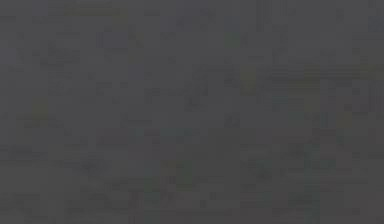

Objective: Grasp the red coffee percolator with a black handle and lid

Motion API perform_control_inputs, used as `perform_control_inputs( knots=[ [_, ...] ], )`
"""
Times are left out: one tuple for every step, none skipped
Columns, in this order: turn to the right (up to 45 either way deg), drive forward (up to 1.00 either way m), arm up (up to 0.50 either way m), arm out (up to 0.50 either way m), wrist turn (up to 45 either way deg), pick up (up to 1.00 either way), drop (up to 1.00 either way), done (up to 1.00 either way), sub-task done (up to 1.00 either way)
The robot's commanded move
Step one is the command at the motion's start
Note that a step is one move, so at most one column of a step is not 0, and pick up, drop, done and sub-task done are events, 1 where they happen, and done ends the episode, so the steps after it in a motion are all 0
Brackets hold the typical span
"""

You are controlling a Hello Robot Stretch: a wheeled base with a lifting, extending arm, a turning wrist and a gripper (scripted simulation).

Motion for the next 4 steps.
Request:
perform_control_inputs(
  knots=[
    [0.0, 0.00, 0.00, 0.00, 45.0, 0.00, 0.00, 0.00, 0.00],
    [0.0, 0.00, 0.00, 0.00, 42.0, 0.00, 0.00, 0.00, 0.00],
    [0.0, 0.00, 0.00, 0.00, 0.0, 1.00, 0.00, 0.00, 0.00],
    [0.0, 0.00, 0.00, 0.00, 0.0, 0.00, 0.00, 1.00, 0.00]
  ],
)
